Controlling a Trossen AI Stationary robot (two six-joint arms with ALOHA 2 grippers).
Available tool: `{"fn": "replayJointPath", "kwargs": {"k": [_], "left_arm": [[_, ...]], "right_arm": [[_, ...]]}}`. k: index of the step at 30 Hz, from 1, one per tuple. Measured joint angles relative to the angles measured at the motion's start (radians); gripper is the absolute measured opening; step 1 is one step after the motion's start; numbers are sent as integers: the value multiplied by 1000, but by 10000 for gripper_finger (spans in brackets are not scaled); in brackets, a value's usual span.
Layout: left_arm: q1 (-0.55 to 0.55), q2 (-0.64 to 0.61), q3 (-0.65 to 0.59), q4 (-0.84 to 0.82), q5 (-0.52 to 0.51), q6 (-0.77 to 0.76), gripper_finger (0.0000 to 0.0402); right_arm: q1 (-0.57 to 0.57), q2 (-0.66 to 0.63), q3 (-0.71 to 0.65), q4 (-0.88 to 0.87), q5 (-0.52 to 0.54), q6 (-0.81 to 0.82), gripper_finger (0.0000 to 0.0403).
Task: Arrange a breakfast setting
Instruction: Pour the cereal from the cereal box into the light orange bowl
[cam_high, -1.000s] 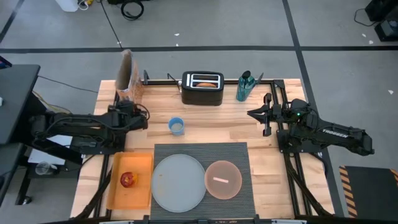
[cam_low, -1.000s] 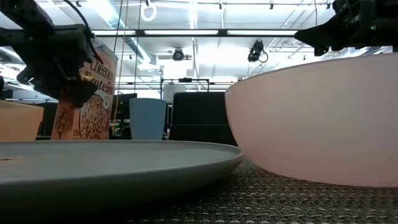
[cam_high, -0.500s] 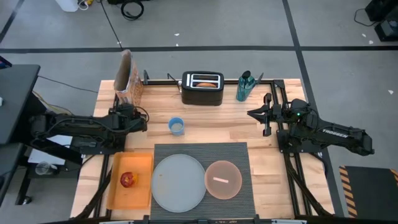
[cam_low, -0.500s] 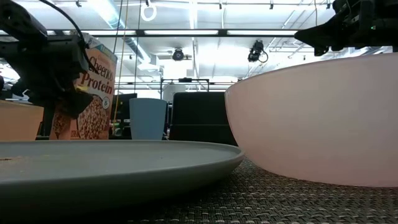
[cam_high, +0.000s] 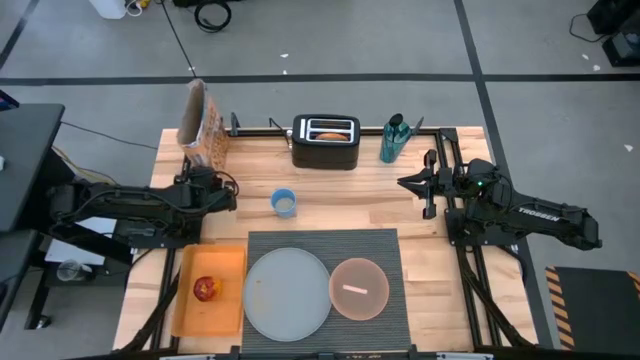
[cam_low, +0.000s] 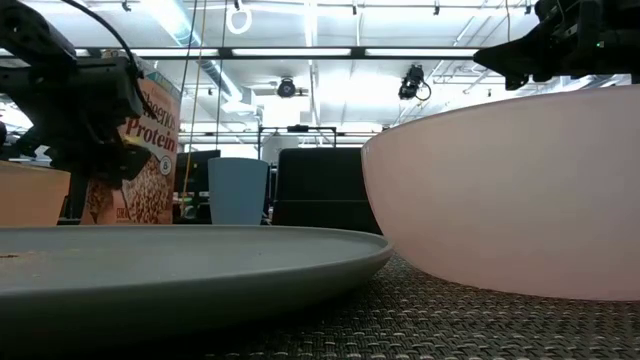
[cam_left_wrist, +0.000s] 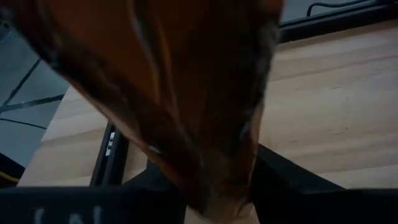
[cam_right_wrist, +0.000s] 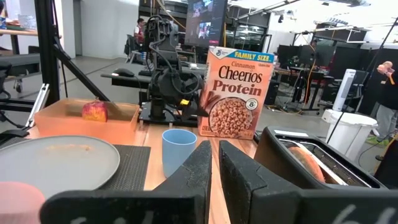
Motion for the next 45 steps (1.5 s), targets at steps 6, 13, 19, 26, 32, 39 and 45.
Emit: {"fn": "replayJointPath", "kwargs": {"k": [6,13,19,26,32,39,45], "left_arm": [[0,0,0,8,-19,-8,128],[-2,-2,64,8,-95,27,128],[-39,-2,166,6,-95,140,128],[-125,-2,377,-8,-67,411,128],[-197,-2,567,-17,30,661,128],[-233,-1,777,-147,277,865,128],[-238,0,896,-227,512,963,128]], "right_arm": [[0,0,0,0,0,0,39],[0,0,0,0,0,0,39],[0,0,0,7,0,0,39],[0,0,0,72,0,31,39],[0,0,0,148,0,193,39],[0,30,0,151,0,261,39],[0,89,0,150,0,300,39]]}}
